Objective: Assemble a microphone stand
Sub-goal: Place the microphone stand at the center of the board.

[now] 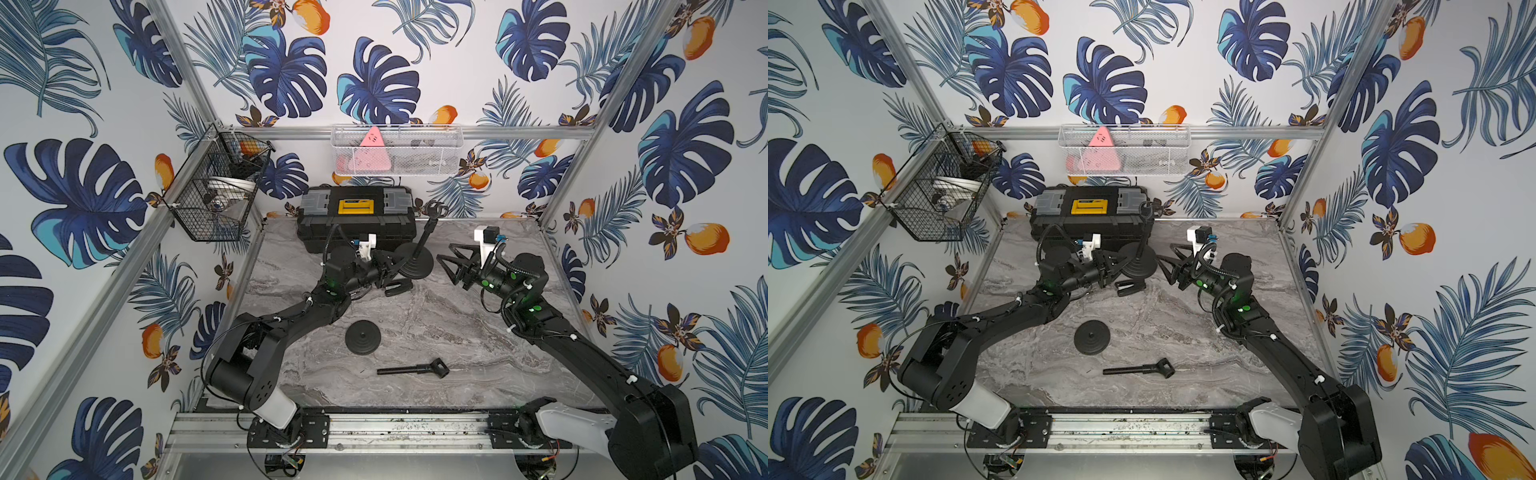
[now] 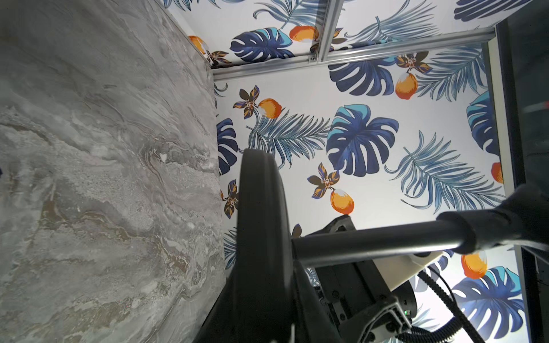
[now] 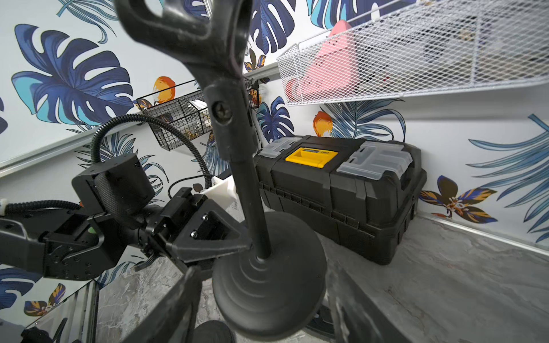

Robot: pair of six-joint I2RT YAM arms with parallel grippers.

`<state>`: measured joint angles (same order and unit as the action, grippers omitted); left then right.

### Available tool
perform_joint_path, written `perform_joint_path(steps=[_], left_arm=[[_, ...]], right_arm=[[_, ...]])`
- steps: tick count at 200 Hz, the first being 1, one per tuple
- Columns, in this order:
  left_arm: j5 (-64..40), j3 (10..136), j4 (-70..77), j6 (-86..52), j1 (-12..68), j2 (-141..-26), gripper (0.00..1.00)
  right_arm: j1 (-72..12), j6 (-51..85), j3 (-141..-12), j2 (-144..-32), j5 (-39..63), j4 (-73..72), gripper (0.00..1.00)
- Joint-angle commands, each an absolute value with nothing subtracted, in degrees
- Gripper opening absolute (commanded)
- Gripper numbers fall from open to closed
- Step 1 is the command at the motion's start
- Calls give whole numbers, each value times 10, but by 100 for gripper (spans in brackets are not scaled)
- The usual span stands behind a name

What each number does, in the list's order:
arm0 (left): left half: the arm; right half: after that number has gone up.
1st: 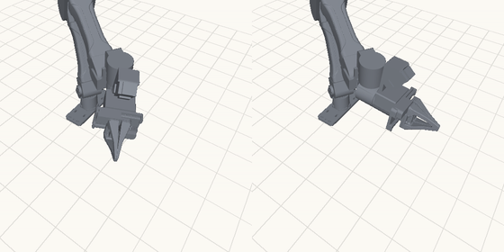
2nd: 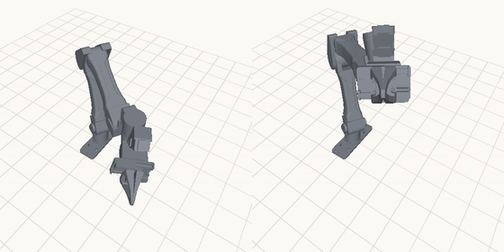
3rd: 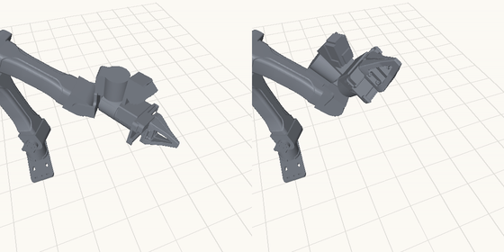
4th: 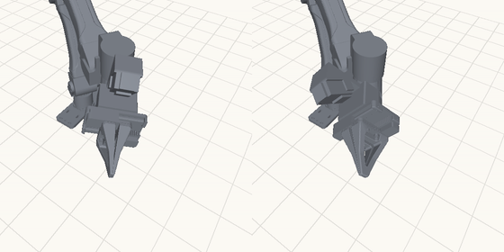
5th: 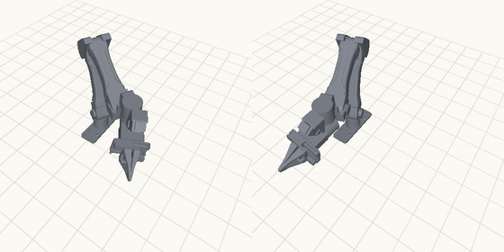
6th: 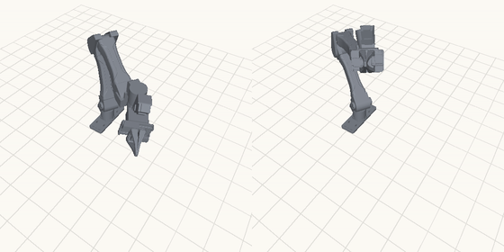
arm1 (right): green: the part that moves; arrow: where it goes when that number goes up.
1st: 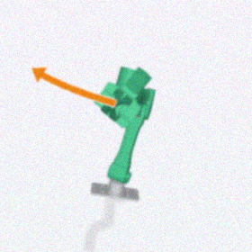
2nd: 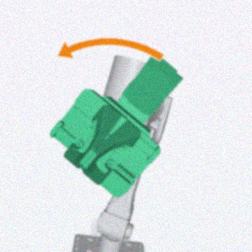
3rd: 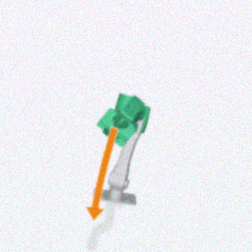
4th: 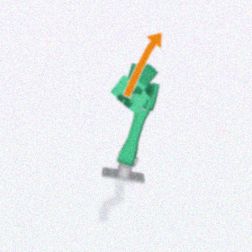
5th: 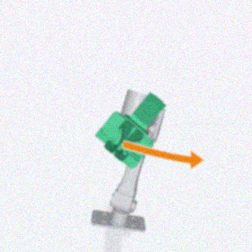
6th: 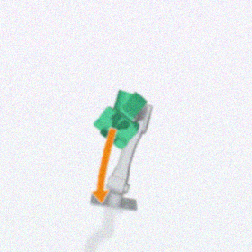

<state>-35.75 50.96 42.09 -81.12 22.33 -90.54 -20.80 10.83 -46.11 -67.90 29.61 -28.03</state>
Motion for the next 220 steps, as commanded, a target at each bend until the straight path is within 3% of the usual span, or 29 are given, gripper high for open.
perform_joint_path(steps=[1, 62, 132, 220], left_arm=[[-362, 508, 490, -825, 230, -907, 0], [-371, 512, 513, -841, 251, -937, 0], [-374, 509, 512, -838, 258, -937, 0], [-378, 502, 550, -861, 258, -956, 0]], right_arm=[[-209, 69, -486, -687, 310, -265, 66], [-214, 42, -529, -716, 321, -255, 58], [-220, 43, -554, -733, 293, -247, 58], [-225, 40, -566, -740, 294, -247, 39]])
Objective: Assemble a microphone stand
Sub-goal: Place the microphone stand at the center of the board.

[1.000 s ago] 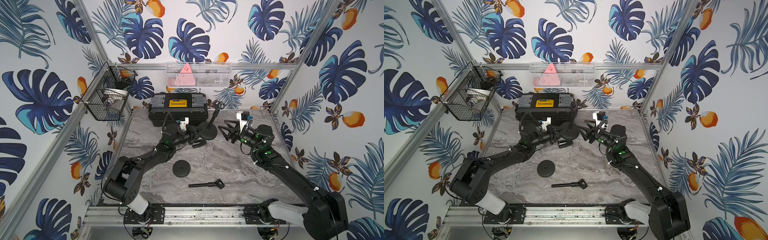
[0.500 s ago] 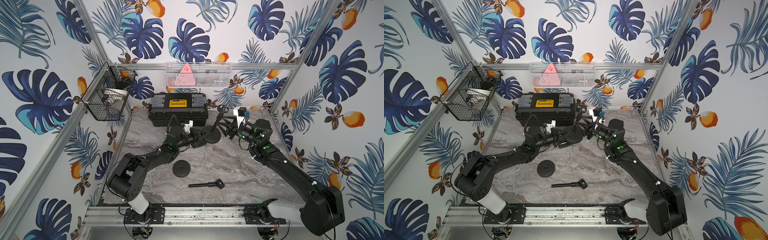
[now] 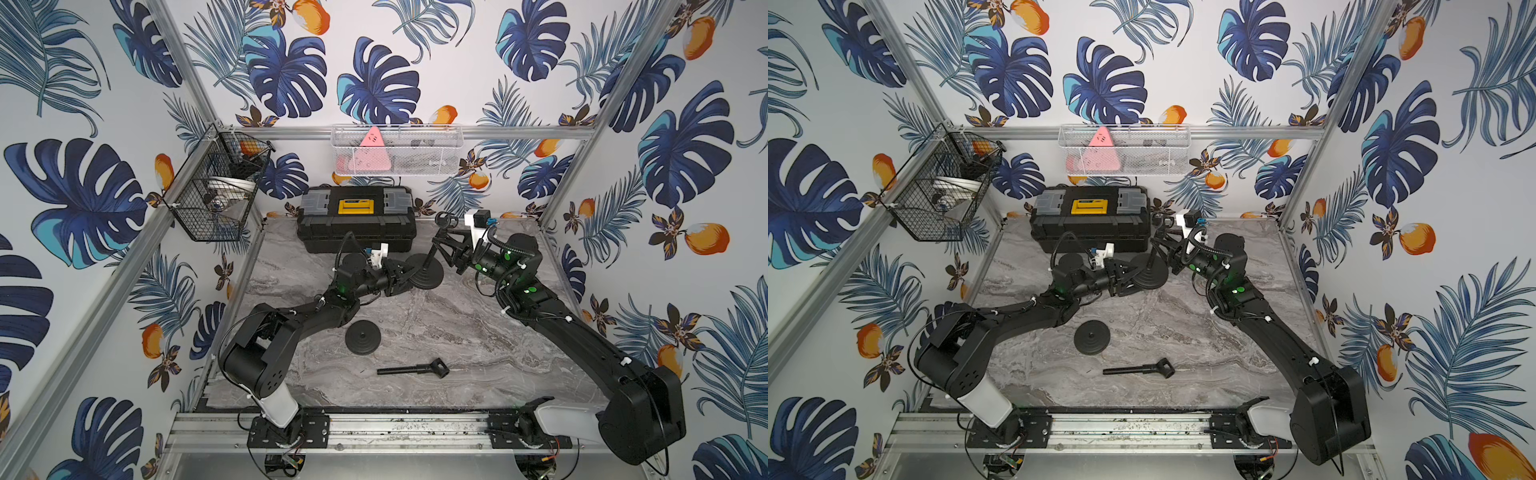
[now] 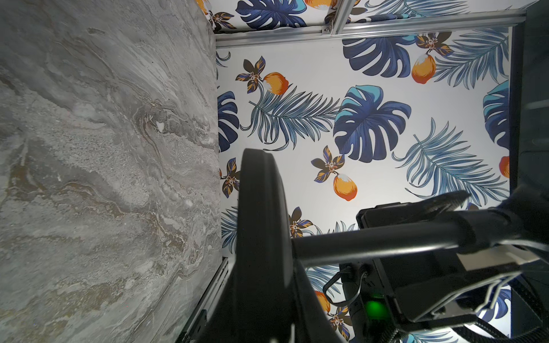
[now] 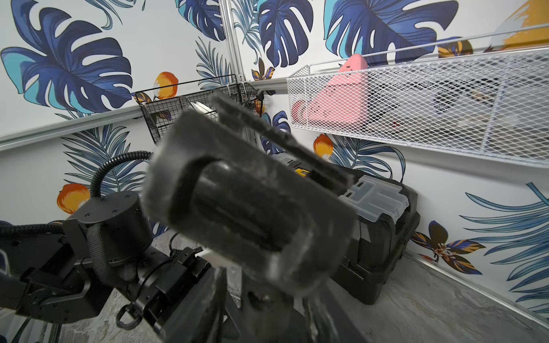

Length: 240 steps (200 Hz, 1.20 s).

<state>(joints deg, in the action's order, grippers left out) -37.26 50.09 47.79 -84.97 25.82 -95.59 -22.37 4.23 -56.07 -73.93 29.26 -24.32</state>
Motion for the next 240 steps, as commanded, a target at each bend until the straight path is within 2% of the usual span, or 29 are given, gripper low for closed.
perform_joint_path(steps=[1, 45, 98, 131, 181, 240], left_arm=[[-377, 502, 550, -861, 258, -956, 0], [-378, 498, 565, -871, 258, -964, 0], [-378, 495, 589, -889, 259, -975, 16], [-380, 493, 597, -894, 259, -981, 29], [-381, 492, 612, -899, 260, -990, 37], [-381, 487, 594, -888, 261, -991, 51]], right_arm=[[-226, 39, -566, -740, 294, -247, 39], [-225, 32, -565, -741, 293, -251, 31], [-227, 25, -567, -746, 293, -255, 17], [-226, 23, -564, -747, 283, -261, 16], [-226, 24, -559, -744, 277, -275, 17], [-226, 20, -556, -737, 255, -280, 17]])
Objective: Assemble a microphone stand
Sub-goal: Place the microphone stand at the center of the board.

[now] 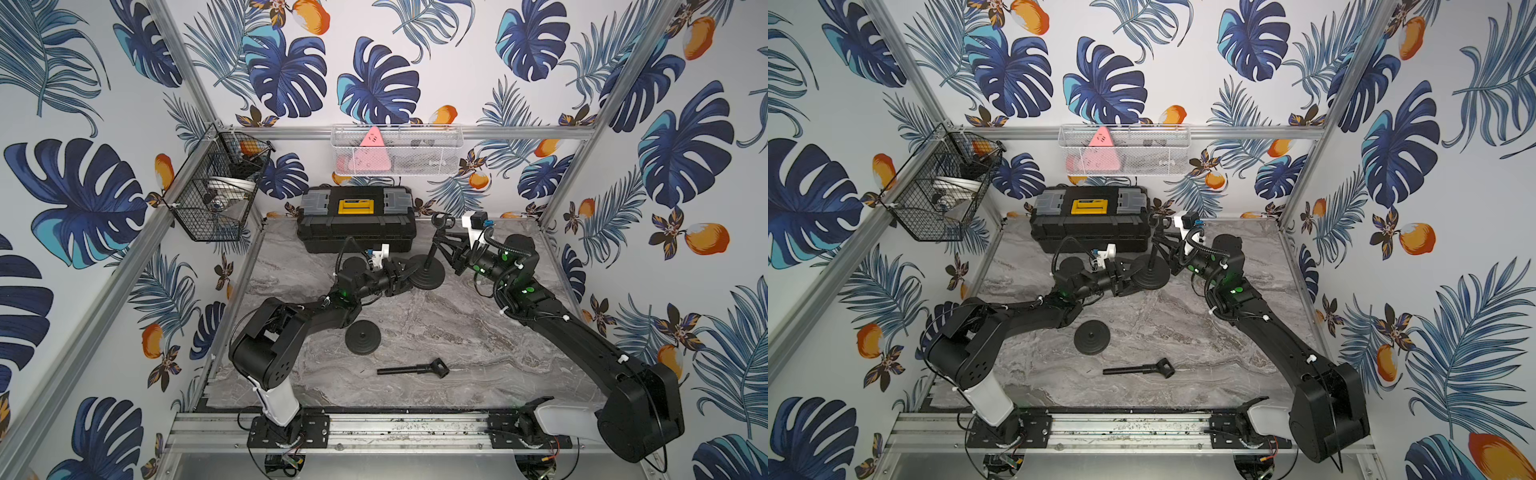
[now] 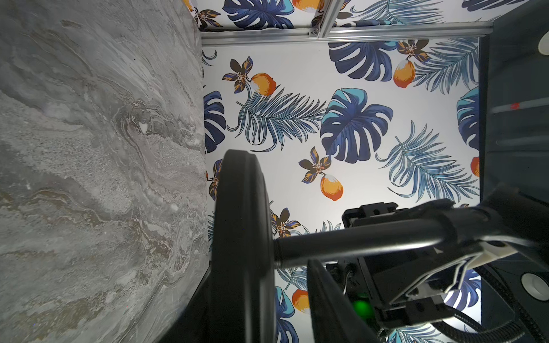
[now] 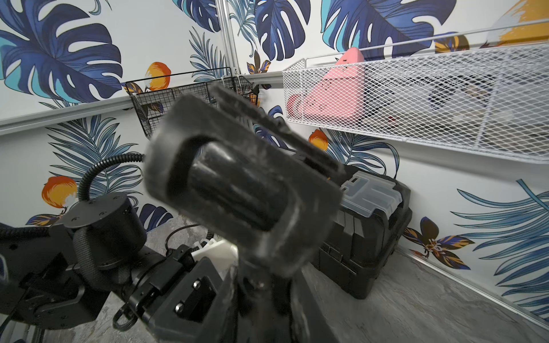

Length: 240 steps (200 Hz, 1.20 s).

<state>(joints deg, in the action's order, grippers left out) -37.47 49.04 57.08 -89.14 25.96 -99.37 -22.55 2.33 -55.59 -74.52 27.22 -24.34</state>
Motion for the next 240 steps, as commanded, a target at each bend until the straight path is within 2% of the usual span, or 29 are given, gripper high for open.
perform_joint_path(steps=[1, 35, 67, 102, 134, 199, 240], left_arm=[[-382, 487, 593, -887, 261, -991, 51], [-386, 482, 591, -880, 261, -991, 57], [-392, 474, 557, -845, 260, -983, 59], [-380, 456, 447, -745, 246, -946, 59], [-325, 445, 326, -610, 235, -889, 60], [-282, 401, 275, -507, 236, -815, 61], [-261, 391, 215, -461, 236, -786, 60]], right_arm=[[-226, 20, -556, -737, 255, -281, 17], [-225, 21, -553, -728, 237, -286, 17], [-225, 12, -550, -714, 211, -262, 16], [-225, -7, -521, -687, 158, -236, 16], [-225, -13, -476, -665, 128, -224, 15], [-225, -11, -364, -656, 111, -294, 15], [-225, -27, -299, -697, 100, -423, 15]])
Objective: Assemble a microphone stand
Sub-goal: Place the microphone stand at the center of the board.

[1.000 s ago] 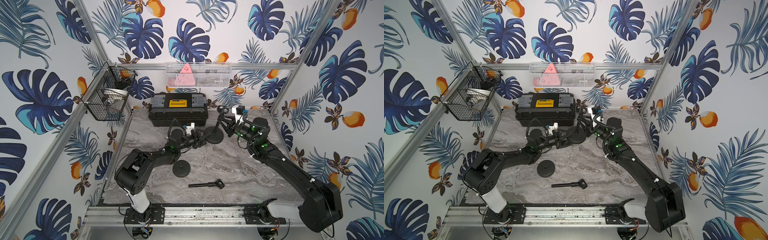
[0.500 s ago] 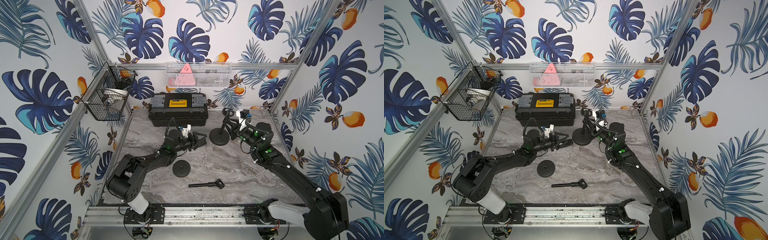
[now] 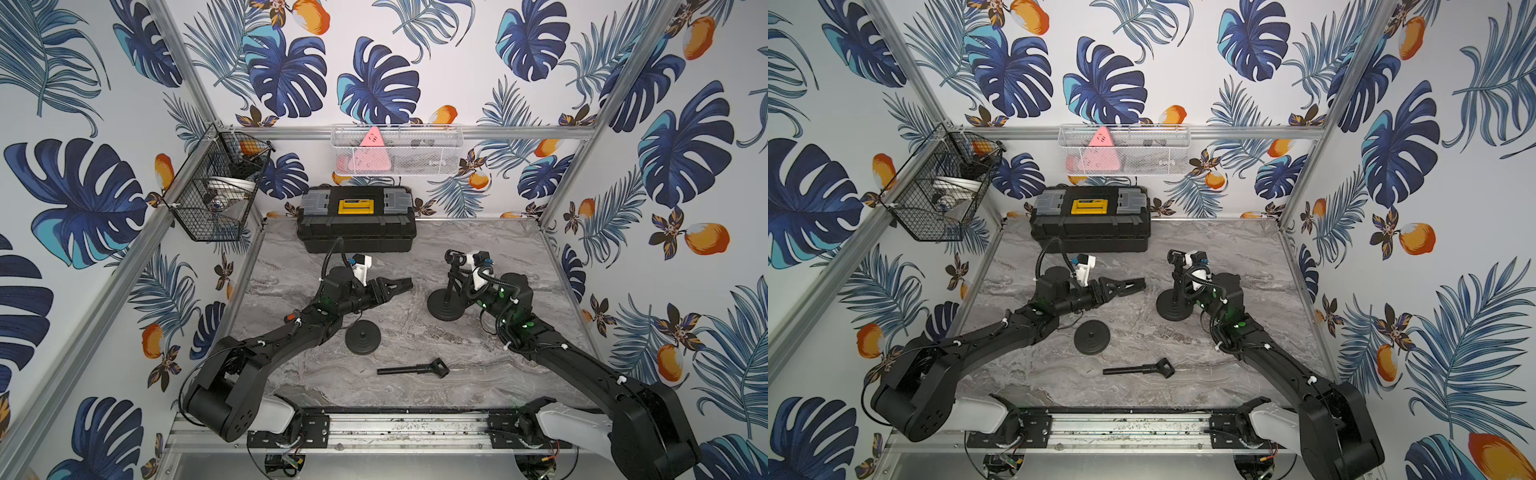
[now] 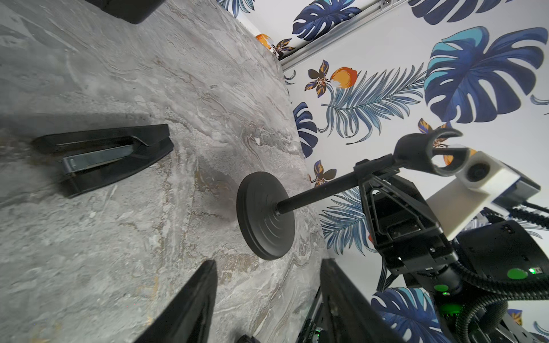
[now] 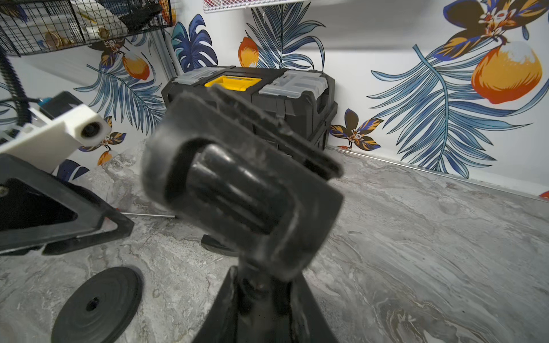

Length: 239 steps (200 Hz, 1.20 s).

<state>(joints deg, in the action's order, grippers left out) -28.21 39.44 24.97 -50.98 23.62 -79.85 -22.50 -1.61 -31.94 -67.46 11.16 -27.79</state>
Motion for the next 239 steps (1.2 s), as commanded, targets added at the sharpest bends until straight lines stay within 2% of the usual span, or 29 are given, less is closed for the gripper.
perform_joint_path(steps=[1, 80, 147, 193, 239], left_arm=[[-261, 391, 213, -460, 236, -786, 60], [-252, 401, 196, -431, 235, -789, 60], [-223, 414, 139, -387, 235, -779, 61], [-222, 421, 141, -388, 235, -790, 61], [-222, 423, 146, -390, 235, -801, 60]], right_arm=[[-226, -28, -298, -699, 99, -426, 15], [-218, -76, -357, -856, 106, -544, 17], [-171, -38, -422, -971, 129, -613, 17], [-149, -20, -448, -1016, 146, -632, 18], [-138, -7, -448, -1038, 164, -653, 23]])
